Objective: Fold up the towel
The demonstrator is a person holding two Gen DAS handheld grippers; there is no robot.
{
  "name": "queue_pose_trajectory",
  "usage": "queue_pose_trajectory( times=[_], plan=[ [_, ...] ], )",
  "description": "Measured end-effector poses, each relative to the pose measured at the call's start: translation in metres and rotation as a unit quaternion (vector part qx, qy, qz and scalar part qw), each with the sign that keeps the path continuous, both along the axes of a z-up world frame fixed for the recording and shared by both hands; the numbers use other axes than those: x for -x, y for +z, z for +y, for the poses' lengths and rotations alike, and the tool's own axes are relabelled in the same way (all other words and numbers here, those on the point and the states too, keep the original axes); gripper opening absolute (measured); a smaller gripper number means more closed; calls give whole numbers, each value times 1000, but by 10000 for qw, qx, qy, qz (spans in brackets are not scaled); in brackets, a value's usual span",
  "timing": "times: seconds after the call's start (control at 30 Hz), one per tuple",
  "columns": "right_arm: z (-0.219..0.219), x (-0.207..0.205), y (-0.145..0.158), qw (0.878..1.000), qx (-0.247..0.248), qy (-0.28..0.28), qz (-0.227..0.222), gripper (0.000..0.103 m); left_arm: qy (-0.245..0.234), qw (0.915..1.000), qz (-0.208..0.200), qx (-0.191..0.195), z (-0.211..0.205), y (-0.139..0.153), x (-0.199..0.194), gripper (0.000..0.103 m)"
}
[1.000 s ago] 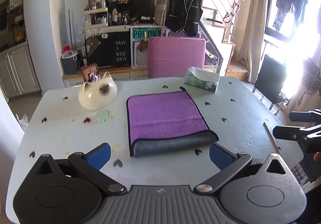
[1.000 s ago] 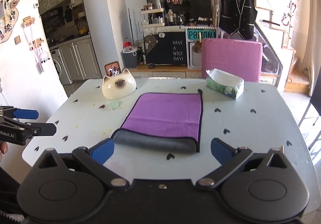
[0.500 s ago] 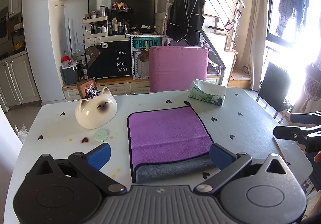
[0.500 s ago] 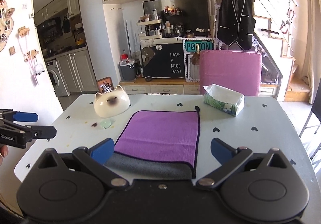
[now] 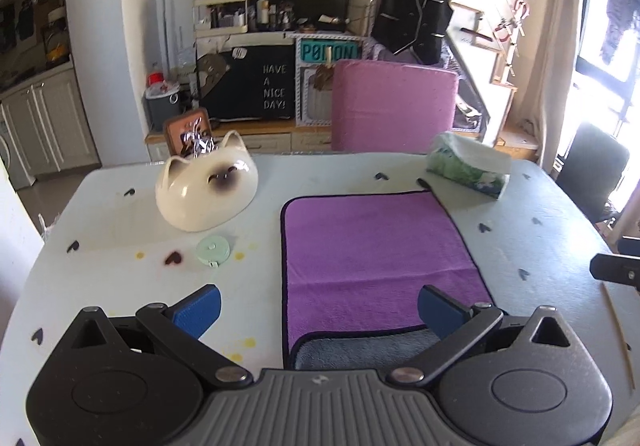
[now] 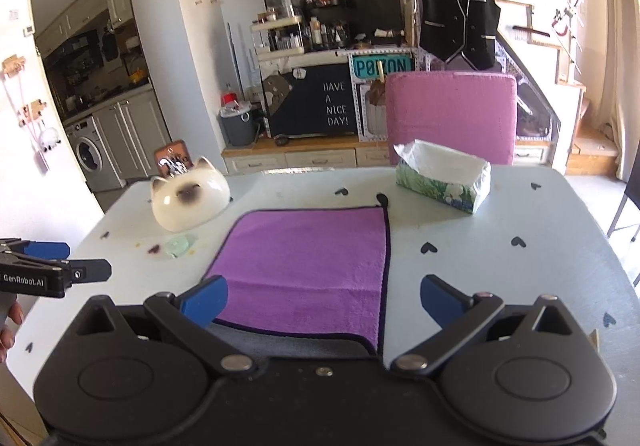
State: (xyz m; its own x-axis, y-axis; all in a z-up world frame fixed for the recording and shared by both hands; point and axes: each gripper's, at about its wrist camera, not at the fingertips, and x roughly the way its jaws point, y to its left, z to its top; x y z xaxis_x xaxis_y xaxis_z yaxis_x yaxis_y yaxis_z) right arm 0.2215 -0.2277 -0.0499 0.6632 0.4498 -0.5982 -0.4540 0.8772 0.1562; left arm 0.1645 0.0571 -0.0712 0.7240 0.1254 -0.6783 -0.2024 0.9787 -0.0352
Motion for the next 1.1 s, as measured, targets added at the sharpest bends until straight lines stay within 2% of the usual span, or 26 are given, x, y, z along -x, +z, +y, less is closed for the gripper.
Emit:
queue_pose_trajectory(
  times=[0.2,0.5,0.67,0.73,0.83,1.1],
  plan=[
    [10,-28,-34,9997,138,-30,212,103,93,9994,335,-26,8,-34,-26,103],
    [24,-56,-83,9975,408,-212,543,103,197,9949,895,414,21,-87,-53,103],
    [26,-65,-107,9962,394,-206,748,103,124,9925,1112,483,23,-105,-62,103],
    [27,-68,-116,9955,409,-204,832,102,116,9911,1180,604,26,-111,-66,99],
    [28,-71,-127,9943,424,-214,956,93,157,9887,1323,682,28,-118,-69,92],
    [30,-77,-145,9910,381,-76,1283,53,87,9889,1313,684,27,-125,-68,69]
  ],
)
